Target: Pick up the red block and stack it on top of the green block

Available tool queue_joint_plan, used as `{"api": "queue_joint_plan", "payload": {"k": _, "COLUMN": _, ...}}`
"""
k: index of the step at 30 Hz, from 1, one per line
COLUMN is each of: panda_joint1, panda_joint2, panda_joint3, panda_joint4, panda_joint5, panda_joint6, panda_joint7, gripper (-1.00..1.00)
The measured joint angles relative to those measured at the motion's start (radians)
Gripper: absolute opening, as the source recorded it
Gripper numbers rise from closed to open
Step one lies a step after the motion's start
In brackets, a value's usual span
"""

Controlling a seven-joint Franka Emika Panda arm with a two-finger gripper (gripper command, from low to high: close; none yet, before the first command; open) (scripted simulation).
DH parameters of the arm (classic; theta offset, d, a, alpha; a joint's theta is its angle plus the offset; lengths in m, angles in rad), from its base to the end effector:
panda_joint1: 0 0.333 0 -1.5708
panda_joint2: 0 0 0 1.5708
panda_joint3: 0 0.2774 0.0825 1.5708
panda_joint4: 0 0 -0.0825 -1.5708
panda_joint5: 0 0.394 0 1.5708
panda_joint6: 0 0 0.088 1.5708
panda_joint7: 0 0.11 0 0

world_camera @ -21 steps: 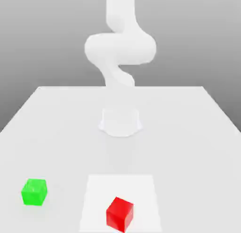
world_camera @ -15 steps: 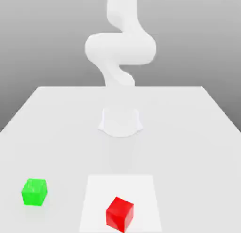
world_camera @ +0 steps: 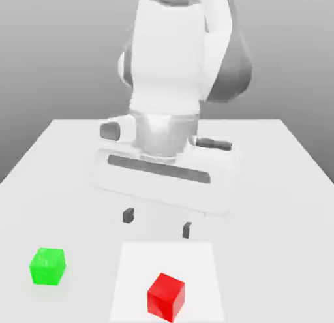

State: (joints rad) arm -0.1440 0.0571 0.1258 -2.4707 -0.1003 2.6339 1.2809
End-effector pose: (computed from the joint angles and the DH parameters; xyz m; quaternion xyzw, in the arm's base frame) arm 0.4916 -0.0060 0.2308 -0.8198 0.5697 -0.0567 0.0128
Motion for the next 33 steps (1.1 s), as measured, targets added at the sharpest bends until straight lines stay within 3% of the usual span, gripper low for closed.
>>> {"api": "queue_joint_plan", "payload": {"k": 4, "panda_joint1": 0.004, "panda_joint2": 0.139, "panda_joint3": 0.001, "panda_joint4": -0.023, "panda_joint5": 0.031, "panda_joint6": 0.067, "panda_joint7": 0.038, "gripper": 0.0}}
{"api": "queue_joint_plan", "payload": {"k": 8, "panda_joint1": 0.027, "panda_joint2": 0.284, "panda_joint3": -0.028, "panda_joint4": -0.006, "panda_joint5": 0.0, "panda_joint6": 0.182, "panda_joint7": 0.07, "gripper": 0.0}}
{"api": "queue_joint_plan", "payload": {"k": 9, "panda_joint1": 0.032, "panda_joint2": 0.31, "panda_joint3": -0.035, "panda_joint4": -0.002, "panda_joint5": -0.008, "panda_joint6": 0.204, "panda_joint7": 0.076, "gripper": -1.0}}
{"api": "queue_joint_plan", "payload": {"k": 16, "panda_joint1": 0.031, "panda_joint2": 0.312, "panda_joint3": -0.034, "panda_joint4": -0.002, "panda_joint5": -0.01, "panda_joint6": 0.207, "panda_joint7": 0.077, "gripper": -1.0}}
{"api": "queue_joint_plan", "payload": {"k": 21, "panda_joint1": 0.007, "panda_joint2": 0.158, "panda_joint3": -0.007, "panda_joint4": -0.027, "panda_joint5": 0.039, "panda_joint6": 0.077, "panda_joint7": 0.043, "gripper": -1.0}}
{"api": "queue_joint_plan", "payload": {"k": 30, "panda_joint1": -0.262, "panda_joint2": 0.017, "panda_joint3": -0.238, "panda_joint4": -0.081, "panda_joint5": 0.11, "panda_joint6": -0.009, "panda_joint7": 0.155, "gripper": -1.0}}
{"api": "queue_joint_plan", "payload": {"k": 33, "panda_joint1": -0.29, "panda_joint2": 0.068, "panda_joint3": -0.247, "panda_joint4": -0.085, "panda_joint5": 0.134, "panda_joint6": 0.046, "panda_joint7": 0.16, "gripper": -1.0}}
